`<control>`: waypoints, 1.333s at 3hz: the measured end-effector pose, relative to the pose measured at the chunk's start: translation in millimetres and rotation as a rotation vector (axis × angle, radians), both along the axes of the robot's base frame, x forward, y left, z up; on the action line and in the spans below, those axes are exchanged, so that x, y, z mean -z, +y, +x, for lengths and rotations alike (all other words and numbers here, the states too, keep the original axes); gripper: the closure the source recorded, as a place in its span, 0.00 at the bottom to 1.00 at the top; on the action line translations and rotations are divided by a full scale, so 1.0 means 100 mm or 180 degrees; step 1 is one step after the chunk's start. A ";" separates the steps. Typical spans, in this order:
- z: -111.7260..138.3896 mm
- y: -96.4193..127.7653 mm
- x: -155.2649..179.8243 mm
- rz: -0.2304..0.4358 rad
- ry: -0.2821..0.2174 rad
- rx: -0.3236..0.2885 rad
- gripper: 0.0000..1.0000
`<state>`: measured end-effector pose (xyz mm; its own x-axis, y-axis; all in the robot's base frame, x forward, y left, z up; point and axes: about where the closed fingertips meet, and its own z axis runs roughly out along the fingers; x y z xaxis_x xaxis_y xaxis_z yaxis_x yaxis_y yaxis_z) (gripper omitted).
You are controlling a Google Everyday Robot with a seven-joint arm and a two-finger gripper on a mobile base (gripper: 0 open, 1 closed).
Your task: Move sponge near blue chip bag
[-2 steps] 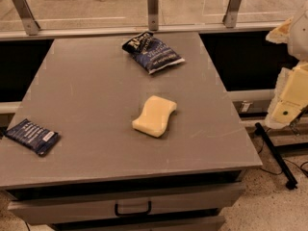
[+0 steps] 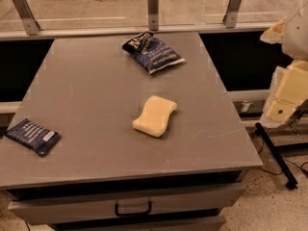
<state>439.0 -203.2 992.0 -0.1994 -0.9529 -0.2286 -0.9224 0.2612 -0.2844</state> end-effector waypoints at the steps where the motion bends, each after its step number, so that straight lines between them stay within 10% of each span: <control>1: 0.07 0.52 0.07 -0.0107 0.0080 -0.0335 0.00; 2: 0.24 1.16 0.28 -0.0227 0.0226 -0.0612 0.00; 4: 0.44 1.44 0.83 0.0809 0.0502 0.0253 0.00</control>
Offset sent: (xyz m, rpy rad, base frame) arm 0.0441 0.1911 -0.0592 -0.1195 0.1576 0.2731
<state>482.6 -59.0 909.1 -0.3229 -0.8491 -0.4180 -0.9238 0.3787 -0.0556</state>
